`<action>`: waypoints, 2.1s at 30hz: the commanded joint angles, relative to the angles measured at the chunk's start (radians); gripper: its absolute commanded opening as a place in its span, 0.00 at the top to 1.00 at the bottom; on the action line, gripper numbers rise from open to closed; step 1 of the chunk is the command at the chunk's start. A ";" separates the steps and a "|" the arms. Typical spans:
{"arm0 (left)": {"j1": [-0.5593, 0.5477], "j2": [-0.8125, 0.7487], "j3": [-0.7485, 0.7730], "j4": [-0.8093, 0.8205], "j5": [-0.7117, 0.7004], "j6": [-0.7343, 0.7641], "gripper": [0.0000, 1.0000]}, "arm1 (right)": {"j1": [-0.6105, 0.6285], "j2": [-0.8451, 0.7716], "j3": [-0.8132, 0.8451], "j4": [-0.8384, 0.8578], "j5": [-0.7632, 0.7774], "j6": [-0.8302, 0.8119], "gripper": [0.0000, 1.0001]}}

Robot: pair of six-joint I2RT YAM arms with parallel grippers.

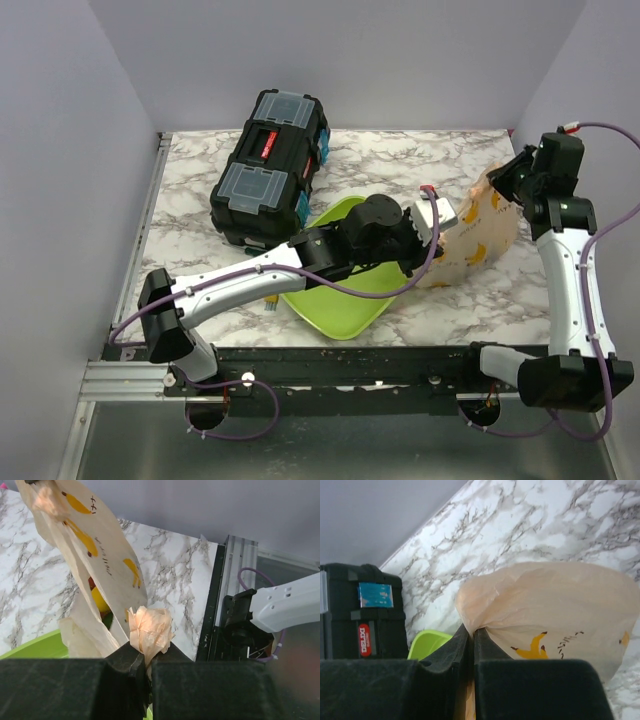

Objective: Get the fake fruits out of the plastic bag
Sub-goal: Adjust the plastic bag at the center of the board.

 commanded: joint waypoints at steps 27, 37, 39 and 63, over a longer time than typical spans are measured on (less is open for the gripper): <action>0.001 -0.027 -0.014 0.053 0.206 -0.221 1.00 | -0.006 0.114 0.228 -0.099 0.053 -0.177 0.23; 0.000 0.020 0.006 0.050 0.236 -0.225 1.00 | -0.005 0.019 0.288 -0.303 0.257 -0.109 0.00; 0.000 0.036 0.024 0.042 0.256 -0.232 1.00 | -0.006 0.005 0.289 -0.354 0.300 -0.077 0.00; 0.004 0.091 0.082 -0.012 0.308 -0.230 1.00 | -0.004 -0.409 -0.003 -0.520 -0.044 -0.140 0.07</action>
